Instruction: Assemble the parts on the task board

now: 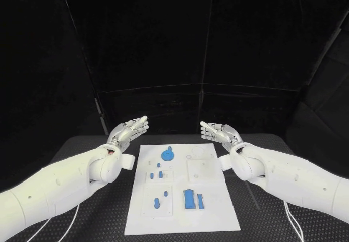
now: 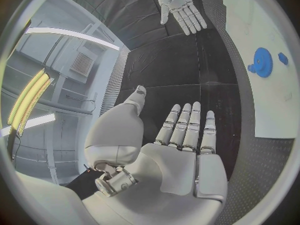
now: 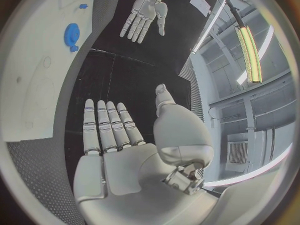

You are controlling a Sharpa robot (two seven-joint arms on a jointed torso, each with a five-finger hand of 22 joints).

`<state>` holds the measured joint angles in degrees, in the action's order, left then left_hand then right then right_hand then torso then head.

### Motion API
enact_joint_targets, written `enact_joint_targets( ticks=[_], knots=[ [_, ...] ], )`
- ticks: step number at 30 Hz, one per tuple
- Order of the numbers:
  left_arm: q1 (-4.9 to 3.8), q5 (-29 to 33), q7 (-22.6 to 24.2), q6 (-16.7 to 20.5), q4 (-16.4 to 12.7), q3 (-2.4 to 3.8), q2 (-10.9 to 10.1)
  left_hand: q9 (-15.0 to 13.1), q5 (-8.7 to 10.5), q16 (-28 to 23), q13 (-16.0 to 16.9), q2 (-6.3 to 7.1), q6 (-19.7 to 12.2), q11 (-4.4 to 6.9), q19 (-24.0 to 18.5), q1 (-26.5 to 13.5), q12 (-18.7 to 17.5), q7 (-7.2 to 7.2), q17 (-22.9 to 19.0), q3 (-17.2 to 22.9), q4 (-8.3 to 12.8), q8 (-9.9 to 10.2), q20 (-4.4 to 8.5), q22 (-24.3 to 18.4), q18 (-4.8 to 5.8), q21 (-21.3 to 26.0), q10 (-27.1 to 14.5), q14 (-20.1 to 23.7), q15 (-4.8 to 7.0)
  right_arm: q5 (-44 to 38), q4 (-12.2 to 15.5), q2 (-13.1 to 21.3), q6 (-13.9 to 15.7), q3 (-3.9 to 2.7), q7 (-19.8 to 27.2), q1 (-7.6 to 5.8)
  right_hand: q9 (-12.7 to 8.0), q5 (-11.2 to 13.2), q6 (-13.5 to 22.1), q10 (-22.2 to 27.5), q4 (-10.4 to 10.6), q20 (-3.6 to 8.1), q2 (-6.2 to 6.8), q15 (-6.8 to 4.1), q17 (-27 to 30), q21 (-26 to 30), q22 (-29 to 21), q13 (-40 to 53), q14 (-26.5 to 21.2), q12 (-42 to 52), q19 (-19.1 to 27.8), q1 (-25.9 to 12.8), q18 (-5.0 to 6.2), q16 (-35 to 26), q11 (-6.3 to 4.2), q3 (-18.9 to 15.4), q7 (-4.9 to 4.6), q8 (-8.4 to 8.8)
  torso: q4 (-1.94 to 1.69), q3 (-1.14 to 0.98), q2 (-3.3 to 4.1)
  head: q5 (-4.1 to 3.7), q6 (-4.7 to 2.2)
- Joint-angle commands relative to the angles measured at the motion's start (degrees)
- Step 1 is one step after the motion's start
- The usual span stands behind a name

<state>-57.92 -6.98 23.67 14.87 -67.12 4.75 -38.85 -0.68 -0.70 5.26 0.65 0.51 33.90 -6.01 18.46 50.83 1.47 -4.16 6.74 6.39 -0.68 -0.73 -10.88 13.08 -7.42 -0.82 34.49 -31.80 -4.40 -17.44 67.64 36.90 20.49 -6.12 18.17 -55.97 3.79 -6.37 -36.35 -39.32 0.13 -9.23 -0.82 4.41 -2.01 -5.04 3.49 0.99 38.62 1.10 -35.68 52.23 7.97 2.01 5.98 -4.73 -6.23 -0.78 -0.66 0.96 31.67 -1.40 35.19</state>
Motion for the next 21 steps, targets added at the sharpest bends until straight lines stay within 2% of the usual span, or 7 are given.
enact_joint_targets(
  ticks=[1,3,7,8,12,13,21],
  knots=[
    [-0.51,1.8,1.9,7.1,-3.4,-0.49,-0.8,0.7,0.70,-5.3,-0.7,-0.51,-10.7,1.92,-5.9,-16.1,-1.5,4.16,-2.1,-2.0,0.7,0.7,3.44,-4.1,2.55,0.8,-10.9,10.1,4.40,4.9,3.9,1.2,6.8,0.81,3.7,-0.79,-3.8,2.0,11.5,12.5,-0.1,2.93,0.82,-4.41,2.0,5.0,-3.5,-1.0,-12.2,-1.1,11.3,-16.6,-2.38,-2.0,-1.90,4.7,1.97,0.78,0.59,-0.85,-0.43,1.18,-0.68],
    [-0.83,2.8,2.7,11.2,-7.0,-1.28,-1.7,0.7,0.70,-5.3,-0.7,-0.51,-13.0,6.01,-7.0,-19.5,-1.5,4.16,-2.6,-6.4,0.7,0.7,4.18,-5.0,2.79,0.8,-13.2,12.2,4.40,7.7,7.9,2.7,10.5,1.99,5.4,-1.54,-3.8,6.4,13.8,15.0,-0.1,3.51,0.82,-4.41,2.0,5.0,-3.5,-1.0,-14.7,-1.1,13.6,-19.9,-3.01,-2.0,-5.98,4.7,6.23,0.78,0.66,-0.95,-0.49,1.39,-0.81],
    [-1.38,4.4,4.0,18.3,-13.2,-2.64,-3.3,0.7,0.70,-5.3,-0.7,-0.51,-16.1,6.01,-8.7,-24.1,-1.5,4.16,-6.7,-6.4,0.7,0.7,5.22,-6.2,3.41,0.8,-16.4,15.1,4.40,12.0,14.3,4.9,16.3,3.82,8.2,-2.71,-3.8,6.4,17.2,18.6,-0.1,4.38,0.82,-4.41,2.0,5.0,-3.5,-1.0,-18.3,-1.1,16.9,-24.7,-3.51,-2.0,-5.98,4.7,6.23,0.78,0.66,-0.96,-0.49,1.40,-0.81],
    [-1.51,4.8,4.3,19.9,-14.6,-2.94,-3.7,0.7,0.70,-5.3,-0.7,-0.51,-16.6,6.01,-8.9,-25.0,-1.5,4.16,-6.7,-6.4,0.7,0.7,5.45,-6.4,7.42,0.8,-17.0,15.6,4.40,12.9,15.6,5.4,17.6,4.20,8.7,-2.96,-3.8,6.4,17.9,19.3,-0.1,4.55,0.82,-4.41,2.0,5.0,-3.5,-1.0,-19.0,-1.1,17.5,-25.7,-3.64,-2.0,-5.98,4.7,6.23,0.78,0.66,-0.96,-0.49,1.40,-0.81],
    [-1.94,6.1,5.4,25.3,-19.4,-4.00,-4.9,0.7,0.70,-5.3,-0.7,-0.51,-19.5,6.01,-10.5,-29.3,-1.5,4.16,-6.7,-6.4,0.7,0.7,6.39,-7.5,7.42,0.8,-19.9,18.3,4.40,15.9,20.1,7.0,21.6,5.48,10.7,-3.78,-3.8,6.4,20.9,22.6,-0.1,9.23,0.82,-4.41,2.0,5.0,-3.5,-1.0,-22.2,-1.1,20.5,-30.0,-3.90,-2.0,-5.98,4.7,6.23,0.78,0.66,-0.96,-0.49,1.40,-0.81],
    [-2.01,6.3,5.5,26.3,-20.2,-4.17,-5.2,0.7,0.70,-5.3,-0.7,-0.51,-20.1,6.01,-10.8,-30.1,-1.5,4.16,-6.7,-6.4,0.7,0.7,6.55,-7.7,7.42,0.8,-20.4,18.9,4.40,16.4,20.8,7.2,22.2,5.68,11.0,-3.90,-3.8,6.4,21.5,23.3,-0.1,9.23,0.82,-4.41,2.0,5.0,-3.5,-1.0,-22.9,-1.1,21.1,-30.9,-7.97,-2.0,-5.98,4.7,6.23,0.78,0.66,-0.96,-0.49,1.40,-0.81],
    [-2.24,7.0,6.1,29.2,-22.8,-4.75,-5.8,0.7,0.70,-5.3,-0.7,-0.51,-23.9,6.01,-13.0,-35.8,-1.5,4.16,-6.7,-6.4,0.7,0.7,10.88,-13.1,7.42,0.8,-24.3,22.4,4.40,17.4,22.3,7.8,23.6,6.12,11.6,-4.19,-3.8,6.4,25.5,27.6,-0.1,9.23,0.82,-4.41,2.0,5.0,-3.5,-1.0,-27.1,-1.1,25.0,-36.7,-7.97,-2.0,-5.98,4.7,6.23,0.78,0.66,-0.96,-0.49,1.40,-0.81]
  ],
)
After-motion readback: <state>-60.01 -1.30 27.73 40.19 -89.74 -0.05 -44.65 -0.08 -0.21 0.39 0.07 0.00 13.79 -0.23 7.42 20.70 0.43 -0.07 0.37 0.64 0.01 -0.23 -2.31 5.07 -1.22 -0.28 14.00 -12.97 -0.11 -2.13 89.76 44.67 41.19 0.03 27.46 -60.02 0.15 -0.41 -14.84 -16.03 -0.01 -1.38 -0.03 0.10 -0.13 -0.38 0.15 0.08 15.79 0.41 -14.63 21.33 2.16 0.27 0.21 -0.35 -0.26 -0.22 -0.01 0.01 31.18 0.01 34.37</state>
